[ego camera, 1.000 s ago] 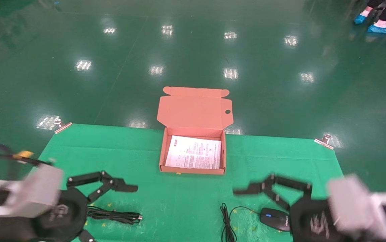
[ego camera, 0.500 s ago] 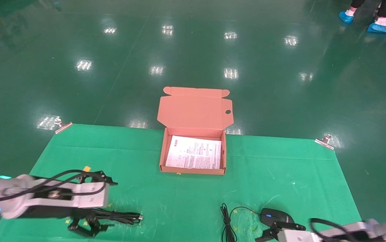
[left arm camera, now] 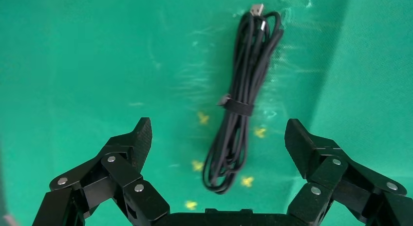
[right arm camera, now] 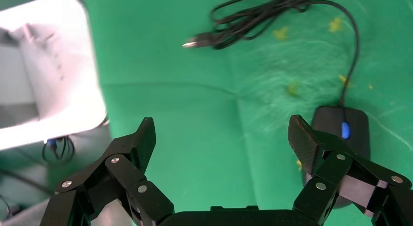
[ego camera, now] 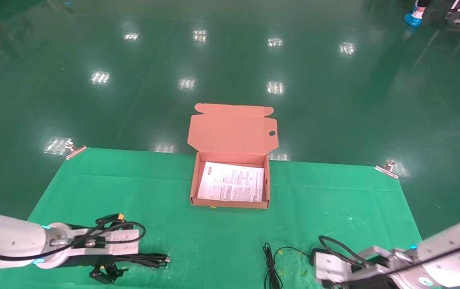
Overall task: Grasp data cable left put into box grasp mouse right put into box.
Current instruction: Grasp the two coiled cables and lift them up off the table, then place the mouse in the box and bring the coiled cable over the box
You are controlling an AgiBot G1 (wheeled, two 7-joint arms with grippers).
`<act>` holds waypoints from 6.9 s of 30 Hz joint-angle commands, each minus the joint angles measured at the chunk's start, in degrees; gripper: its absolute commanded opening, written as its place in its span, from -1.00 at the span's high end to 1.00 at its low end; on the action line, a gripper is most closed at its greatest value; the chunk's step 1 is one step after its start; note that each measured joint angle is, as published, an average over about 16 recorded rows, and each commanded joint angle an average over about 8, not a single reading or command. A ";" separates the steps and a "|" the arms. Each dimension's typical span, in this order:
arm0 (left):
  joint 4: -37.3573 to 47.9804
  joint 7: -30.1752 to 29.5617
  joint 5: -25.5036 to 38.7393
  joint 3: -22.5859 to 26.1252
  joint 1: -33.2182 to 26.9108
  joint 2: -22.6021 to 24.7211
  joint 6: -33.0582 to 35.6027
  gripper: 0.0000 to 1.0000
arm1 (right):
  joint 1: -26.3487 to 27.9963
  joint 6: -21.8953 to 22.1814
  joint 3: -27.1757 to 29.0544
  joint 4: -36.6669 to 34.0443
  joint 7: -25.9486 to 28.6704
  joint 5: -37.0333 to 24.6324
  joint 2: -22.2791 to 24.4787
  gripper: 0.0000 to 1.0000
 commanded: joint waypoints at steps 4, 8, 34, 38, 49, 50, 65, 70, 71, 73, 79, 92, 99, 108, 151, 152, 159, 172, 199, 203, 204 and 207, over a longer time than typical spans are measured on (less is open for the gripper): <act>6.26 -0.33 0.78 0.66 -1.23 3.01 0.12 -1.00 | 0.82 3.72 -0.45 -7.21 1.65 -2.33 -4.30 -1.00; 13.76 2.72 0.00 0.79 -3.23 5.56 -0.60 -1.00 | 1.48 6.68 -0.31 -12.86 2.61 -2.89 -7.79 -1.00; 38.29 17.20 -3.31 0.38 -9.79 11.78 -3.26 -0.40 | 4.92 17.27 -3.10 -29.39 16.64 -10.52 -22.82 -0.33; 39.86 17.78 -3.53 0.31 -10.33 12.14 -3.29 0.60 | 4.85 17.68 -3.39 -29.25 18.09 -11.23 -23.27 0.67; 39.87 17.75 -3.61 0.28 -10.40 12.15 -3.25 1.00 | 4.77 17.73 -3.42 -29.09 18.08 -11.31 -23.20 1.00; 39.80 17.72 -3.60 0.28 -10.37 12.14 -3.24 1.00 | 4.77 17.70 -3.41 -29.09 18.04 -11.28 -23.18 1.00; 39.28 17.52 -3.53 0.31 -10.18 12.00 -3.16 1.00 | 4.82 17.58 -3.28 -29.09 17.78 -11.01 -22.99 1.00; 39.21 17.50 -3.51 0.31 -10.16 11.98 -3.13 1.00 | 4.87 17.59 -3.23 -29.09 17.76 -10.97 -22.96 1.00; 39.20 17.49 -3.50 0.31 -10.16 11.98 -3.12 1.00 | 4.87 17.59 -3.22 -29.10 17.75 -10.96 -22.95 1.00; 39.18 17.49 -3.49 0.31 -10.15 11.97 -3.12 1.00 | 4.89 17.59 -3.20 -29.10 17.75 -10.96 -22.94 1.00; 39.14 17.47 -3.48 0.31 -10.14 11.95 -3.13 1.00 | 4.89 17.57 -3.17 -29.11 17.73 -10.92 -22.94 1.00; 38.89 17.61 -3.57 0.30 -10.25 11.51 -2.61 1.00 | 5.25 16.97 -3.20 -28.82 17.89 -10.96 -22.37 1.00; 34.80 17.87 -4.26 0.04 -11.39 7.65 1.83 1.00 | 7.12 13.91 -2.33 -23.21 22.16 -10.85 -17.46 1.00; 24.10 14.34 -4.14 -0.76 -12.90 2.35 5.53 1.00 | 8.82 12.45 0.13 -4.95 33.77 -13.28 -6.43 1.00; 25.49 12.72 5.54 -5.34 -36.03 16.55 -16.10 1.00 | 30.75 40.36 7.99 -28.46 0.76 -0.57 -27.03 1.00; 26.06 12.62 5.91 -5.27 -36.24 16.91 -16.53 1.00 | 31.04 40.80 7.97 -29.27 -0.27 0.22 -27.32 1.00; 27.77 12.38 6.94 -5.06 -36.69 17.84 -17.68 1.00 | 31.39 41.92 7.25 -30.00 -2.58 3.10 -27.12 1.00; 25.37 9.28 9.52 -3.81 -32.50 14.56 -14.59 1.00 | 26.36 41.56 2.50 -27.25 1.57 4.22 -26.56 1.00; 13.41 -1.73 15.11 -2.26 -24.93 6.45 -5.14 1.00 | 16.68 45.65 -10.60 -24.60 11.21 12.46 -27.11 1.00; 12.74 -2.21 15.31 -2.26 -24.73 6.30 -4.94 1.00 | 15.23 47.03 -11.59 -25.78 12.54 14.68 -26.94 1.00; 12.63 -2.29 15.35 -2.25 -24.70 6.27 -4.91 1.00 | 14.82 47.35 -11.77 -26.30 12.69 15.20 -26.88 1.00; 12.39 -2.47 15.43 -2.25 -24.62 6.22 -4.85 1.00 | 13.70 48.10 -12.25 -28.14 12.49 16.42 -26.71 1.00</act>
